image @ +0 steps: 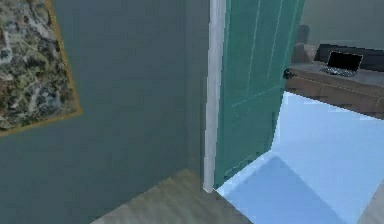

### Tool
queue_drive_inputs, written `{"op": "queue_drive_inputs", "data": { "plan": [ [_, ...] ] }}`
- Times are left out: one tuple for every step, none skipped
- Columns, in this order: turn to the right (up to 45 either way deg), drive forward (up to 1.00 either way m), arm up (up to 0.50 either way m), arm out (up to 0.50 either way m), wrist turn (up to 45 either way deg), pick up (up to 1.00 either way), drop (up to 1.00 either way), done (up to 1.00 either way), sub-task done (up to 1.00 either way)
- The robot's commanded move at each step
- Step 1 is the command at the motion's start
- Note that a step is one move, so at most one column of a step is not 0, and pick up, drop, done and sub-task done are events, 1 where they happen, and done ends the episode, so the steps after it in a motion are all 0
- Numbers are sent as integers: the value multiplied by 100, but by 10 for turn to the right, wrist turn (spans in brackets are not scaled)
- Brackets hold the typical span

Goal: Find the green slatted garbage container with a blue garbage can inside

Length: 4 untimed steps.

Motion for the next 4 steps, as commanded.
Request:
{"op": "queue_drive_inputs", "data": {
  "plan": [
    [120,0,0,0,0,0,0,0,0],
    [0,75,0,0,0,0,0,0,0],
    [360,0,0,0,0,0,0,0,0],
    [0,100,0,0,0,0,0,0,0]
  ]
}}
